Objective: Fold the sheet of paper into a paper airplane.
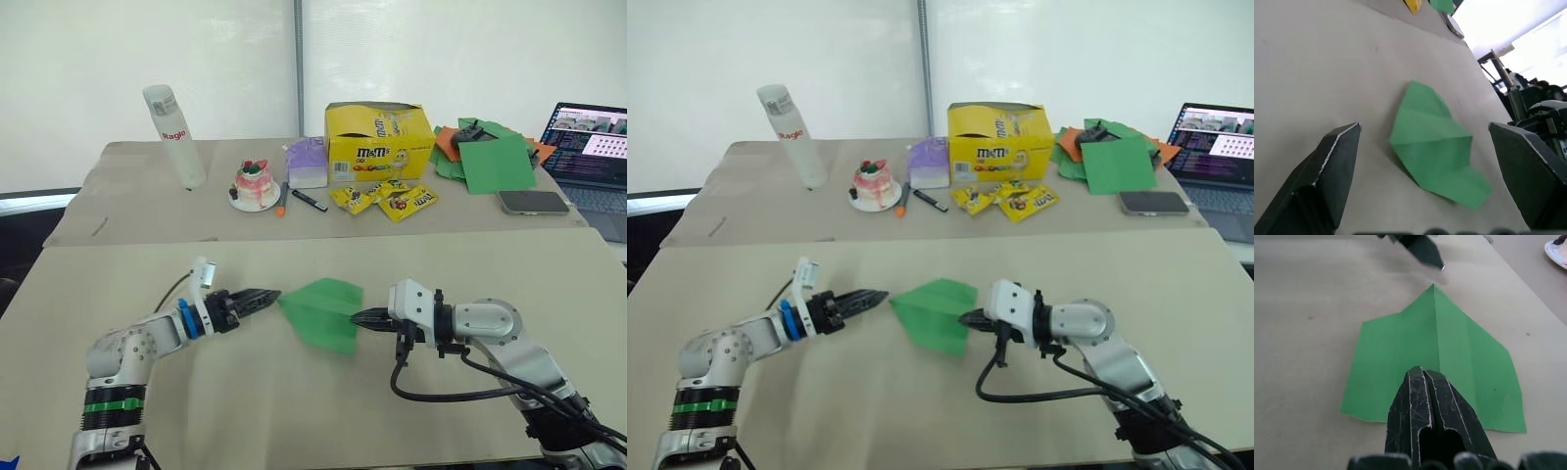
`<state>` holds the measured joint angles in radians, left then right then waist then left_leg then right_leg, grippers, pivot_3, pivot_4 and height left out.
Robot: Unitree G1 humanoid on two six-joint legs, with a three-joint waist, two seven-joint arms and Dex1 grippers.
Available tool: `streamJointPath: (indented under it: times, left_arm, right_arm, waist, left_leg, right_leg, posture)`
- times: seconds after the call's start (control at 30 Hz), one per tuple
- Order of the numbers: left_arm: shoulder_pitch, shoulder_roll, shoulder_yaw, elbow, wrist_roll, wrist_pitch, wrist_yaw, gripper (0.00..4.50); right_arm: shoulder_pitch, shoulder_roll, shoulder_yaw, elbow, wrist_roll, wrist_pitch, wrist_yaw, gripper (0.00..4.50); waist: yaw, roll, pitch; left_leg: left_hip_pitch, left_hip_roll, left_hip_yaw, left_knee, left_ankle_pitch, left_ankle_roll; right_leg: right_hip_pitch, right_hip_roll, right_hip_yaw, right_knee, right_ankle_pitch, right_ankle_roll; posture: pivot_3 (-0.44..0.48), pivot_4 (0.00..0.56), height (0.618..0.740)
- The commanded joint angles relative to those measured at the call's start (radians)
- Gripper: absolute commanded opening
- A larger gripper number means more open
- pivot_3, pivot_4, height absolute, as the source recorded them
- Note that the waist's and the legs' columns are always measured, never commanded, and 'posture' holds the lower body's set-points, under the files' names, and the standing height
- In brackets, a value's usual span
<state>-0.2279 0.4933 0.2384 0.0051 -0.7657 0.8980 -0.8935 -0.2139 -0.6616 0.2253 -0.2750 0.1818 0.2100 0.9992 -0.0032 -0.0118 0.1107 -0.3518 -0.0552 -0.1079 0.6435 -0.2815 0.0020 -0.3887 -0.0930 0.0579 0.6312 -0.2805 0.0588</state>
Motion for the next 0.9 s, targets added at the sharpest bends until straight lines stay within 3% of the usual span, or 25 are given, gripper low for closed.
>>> streamJointPath:
  times: [0.03, 0.07, 0.13, 0.23, 0.53, 0.9]
  left_arm:
    - [0.032, 0.043, 0.026, -0.119, -0.068, -0.052, -0.126, 4.46]
    - [0.037, 0.048, 0.008, -0.145, -0.075, -0.050, -0.140, 4.46]
    - [0.040, 0.054, -0.072, -0.184, -0.026, -0.085, -0.160, 3.91]
    - [0.015, 0.052, -0.237, -0.171, 0.149, -0.230, -0.164, 3.05]
    - [0.009, 0.011, -0.498, -0.092, 0.382, -0.460, -0.191, 0.02]
    - [0.019, 0.022, -0.580, -0.060, 0.551, -0.474, -0.089, 0.02]
  right_arm:
    - [-0.008, -0.006, -0.046, -0.026, 0.016, -0.007, -0.014, 0.00]
    - [-0.012, -0.006, -0.053, -0.020, 0.016, -0.006, -0.019, 0.00]
    - [-0.024, -0.004, -0.063, -0.002, 0.006, -0.011, -0.030, 0.00]
    - [-0.045, 0.000, -0.072, 0.015, -0.008, -0.017, -0.048, 0.00]
    - [-0.045, -0.006, -0.093, -0.002, -0.006, 0.004, -0.085, 0.00]
    - [-0.150, 0.017, 0.013, 0.067, -0.087, 0.010, -0.076, 0.00]
  waist:
    - [0.000, 0.000, 0.000]
    - [0.003, 0.000, 0.000]
    - [0.011, 0.000, 0.000]
    - [0.014, 0.000, 0.000]
    - [0.011, 0.000, 0.000]
    - [0.014, 0.000, 0.000]
  left_leg:
    - [0.000, 0.000, 0.000, 0.000, 0.000, 0.000]
    - [0.000, 0.000, 0.000, 0.000, 0.000, 0.000]
    - [0.000, 0.000, 0.000, 0.000, 0.000, 0.001]
    - [0.000, -0.001, 0.000, 0.000, -0.001, 0.001]
    - [-0.001, 0.000, 0.001, -0.001, 0.000, 0.001]
    - [0.000, 0.000, 0.001, 0.000, -0.001, 0.001]
  right_leg:
    - [0.000, 0.000, 0.000, 0.000, 0.000, 0.000]
    - [0.000, 0.000, 0.000, 0.000, 0.000, 0.000]
    - [0.000, -0.001, 0.000, -0.001, 0.000, 0.000]
    - [0.001, -0.002, -0.001, -0.001, 0.000, 0.000]
    - [0.000, 0.001, 0.000, -0.001, 0.000, -0.001]
    - [0.001, 0.001, 0.000, 0.000, 0.000, -0.001]
  posture:
    - [0.000, 0.150, 0.740]
    - [0.000, 0.150, 0.740]
    - [0.000, 0.150, 0.740]
    - [0.000, 0.150, 0.740]
    - [0.000, 0.150, 0.740]
    - [0.000, 0.150, 0.740]
